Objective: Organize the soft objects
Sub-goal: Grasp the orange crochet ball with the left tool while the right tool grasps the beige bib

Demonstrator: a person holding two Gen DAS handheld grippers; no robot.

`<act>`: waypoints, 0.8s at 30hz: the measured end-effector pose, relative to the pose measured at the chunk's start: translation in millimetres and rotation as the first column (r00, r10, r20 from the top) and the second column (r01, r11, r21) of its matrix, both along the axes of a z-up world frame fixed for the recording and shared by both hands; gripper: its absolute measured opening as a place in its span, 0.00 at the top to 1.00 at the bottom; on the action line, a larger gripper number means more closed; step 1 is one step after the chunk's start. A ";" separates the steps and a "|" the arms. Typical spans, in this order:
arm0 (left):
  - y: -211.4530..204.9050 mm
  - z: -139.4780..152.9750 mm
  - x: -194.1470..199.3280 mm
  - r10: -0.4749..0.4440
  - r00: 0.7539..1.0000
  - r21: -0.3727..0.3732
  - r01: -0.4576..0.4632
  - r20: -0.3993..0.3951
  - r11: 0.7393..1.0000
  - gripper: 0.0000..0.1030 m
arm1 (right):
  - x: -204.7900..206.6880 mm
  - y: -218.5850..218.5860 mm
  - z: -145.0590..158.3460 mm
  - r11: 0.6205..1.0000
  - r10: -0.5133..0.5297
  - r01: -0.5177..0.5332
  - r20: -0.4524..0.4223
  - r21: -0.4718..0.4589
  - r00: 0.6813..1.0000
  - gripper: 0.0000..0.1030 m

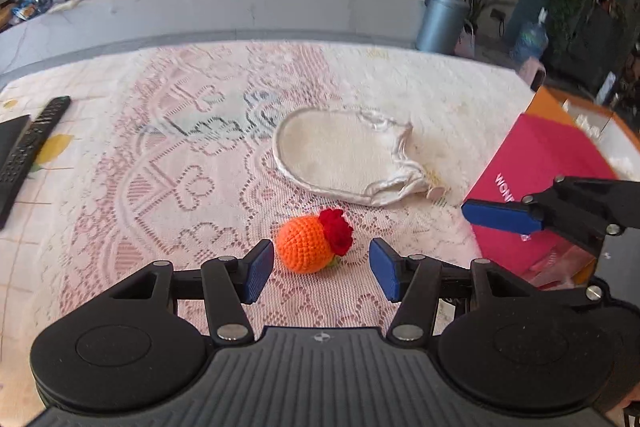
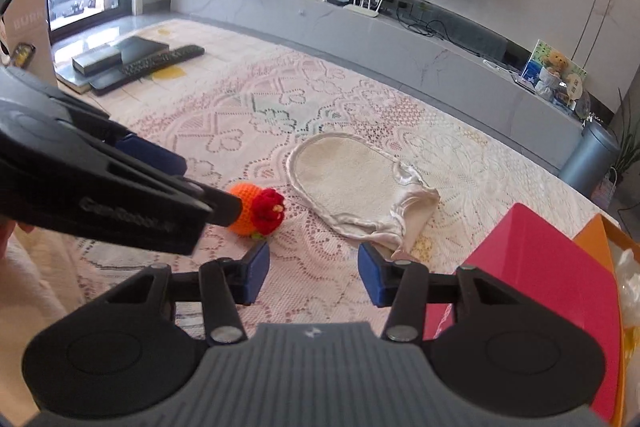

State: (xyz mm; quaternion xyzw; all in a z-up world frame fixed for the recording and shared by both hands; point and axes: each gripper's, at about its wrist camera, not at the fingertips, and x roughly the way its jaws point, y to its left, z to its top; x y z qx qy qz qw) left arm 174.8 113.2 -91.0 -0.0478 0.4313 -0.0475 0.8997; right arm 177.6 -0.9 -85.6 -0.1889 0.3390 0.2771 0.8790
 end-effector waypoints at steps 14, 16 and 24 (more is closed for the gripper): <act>1.3 -26.8 27.8 -0.030 0.999 0.030 0.031 -0.015 0.999 0.47 | 26.8 12.6 -21.1 0.999 -0.022 0.021 -0.023 -0.032 0.999 0.51; 3.4 -24.7 29.1 -0.010 1.000 0.025 0.010 -0.001 1.000 0.49 | 29.9 14.3 -21.6 0.999 -0.031 0.030 -0.020 -0.034 0.999 0.51; 37.7 -9.3 20.5 0.183 0.978 -0.008 -0.184 0.104 0.983 0.49 | 45.1 32.0 -23.1 0.996 -0.090 0.090 -0.025 0.004 0.996 0.50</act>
